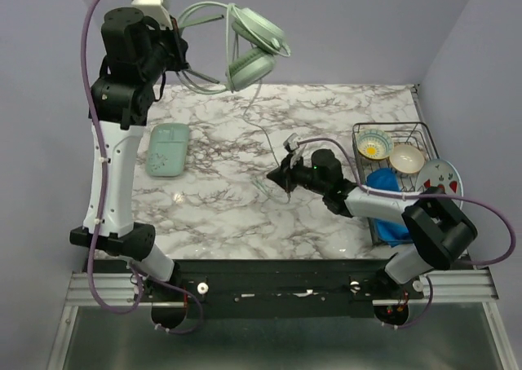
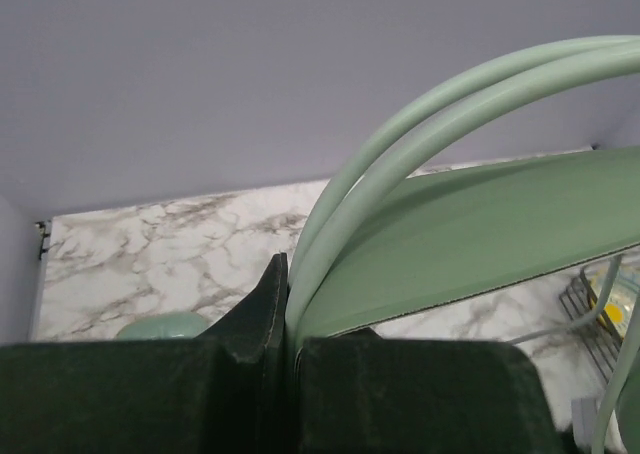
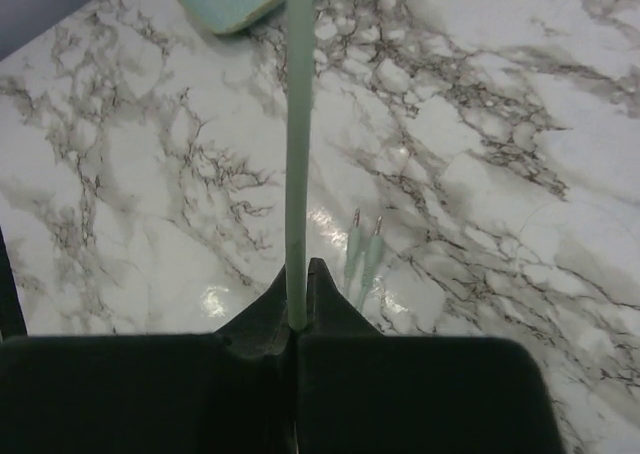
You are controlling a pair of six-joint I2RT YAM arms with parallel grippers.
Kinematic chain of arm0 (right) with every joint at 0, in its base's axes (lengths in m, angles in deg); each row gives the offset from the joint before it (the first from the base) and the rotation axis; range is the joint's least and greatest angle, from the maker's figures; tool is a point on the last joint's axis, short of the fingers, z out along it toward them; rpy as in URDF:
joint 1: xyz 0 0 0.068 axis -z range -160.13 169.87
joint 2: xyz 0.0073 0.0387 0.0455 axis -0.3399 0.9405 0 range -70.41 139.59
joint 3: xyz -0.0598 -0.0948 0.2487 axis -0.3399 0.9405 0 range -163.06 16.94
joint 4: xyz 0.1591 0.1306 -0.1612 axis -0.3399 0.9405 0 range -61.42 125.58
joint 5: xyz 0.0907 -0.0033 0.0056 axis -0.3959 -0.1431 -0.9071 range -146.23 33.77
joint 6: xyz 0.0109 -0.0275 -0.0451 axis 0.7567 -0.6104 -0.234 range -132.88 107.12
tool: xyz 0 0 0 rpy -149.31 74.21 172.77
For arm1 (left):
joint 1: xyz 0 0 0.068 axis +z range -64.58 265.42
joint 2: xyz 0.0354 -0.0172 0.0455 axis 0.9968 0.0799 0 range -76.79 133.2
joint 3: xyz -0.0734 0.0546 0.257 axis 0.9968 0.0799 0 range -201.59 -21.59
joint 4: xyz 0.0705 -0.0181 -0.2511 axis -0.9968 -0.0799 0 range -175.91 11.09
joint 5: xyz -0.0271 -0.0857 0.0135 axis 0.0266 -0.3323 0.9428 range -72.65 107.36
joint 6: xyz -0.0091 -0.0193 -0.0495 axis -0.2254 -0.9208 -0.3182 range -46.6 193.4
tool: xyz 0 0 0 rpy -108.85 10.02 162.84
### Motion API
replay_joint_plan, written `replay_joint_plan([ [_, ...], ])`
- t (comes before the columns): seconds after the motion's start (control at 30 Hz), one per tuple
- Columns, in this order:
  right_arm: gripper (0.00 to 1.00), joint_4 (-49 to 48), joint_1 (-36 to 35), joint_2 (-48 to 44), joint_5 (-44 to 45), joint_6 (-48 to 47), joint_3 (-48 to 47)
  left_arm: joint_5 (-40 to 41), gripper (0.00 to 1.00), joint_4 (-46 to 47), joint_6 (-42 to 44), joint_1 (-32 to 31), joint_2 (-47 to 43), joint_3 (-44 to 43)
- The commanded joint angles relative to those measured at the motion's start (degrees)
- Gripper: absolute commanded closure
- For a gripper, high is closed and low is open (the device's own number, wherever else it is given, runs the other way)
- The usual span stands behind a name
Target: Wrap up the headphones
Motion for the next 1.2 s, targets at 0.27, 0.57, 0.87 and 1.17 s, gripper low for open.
replay_joint_plan([
  [0.27,0.99,26.4,-18.02,4.6,-0.15,-13.92,-13.11,19.91,1.0,15.49,-2.31,12.52,15.34,-7.91],
  [0.57,0.99,44.16,-27.35,-2.16,4.07,-19.11,-19.79,33.56,1.0,28.14,13.16,12.79,20.89,-4.24],
  [0.87,0.99,53.47,-26.75,-11.4,23.46,-19.29,-27.33,37.01,1.0,53.18,35.91,7.88,13.7,25.59],
  [1.17,0.99,63.68,-13.84,-9.2,35.35,-21.48,-42.11,33.66,1.0,70.26,56.93,-3.2,2.97,54.11],
])
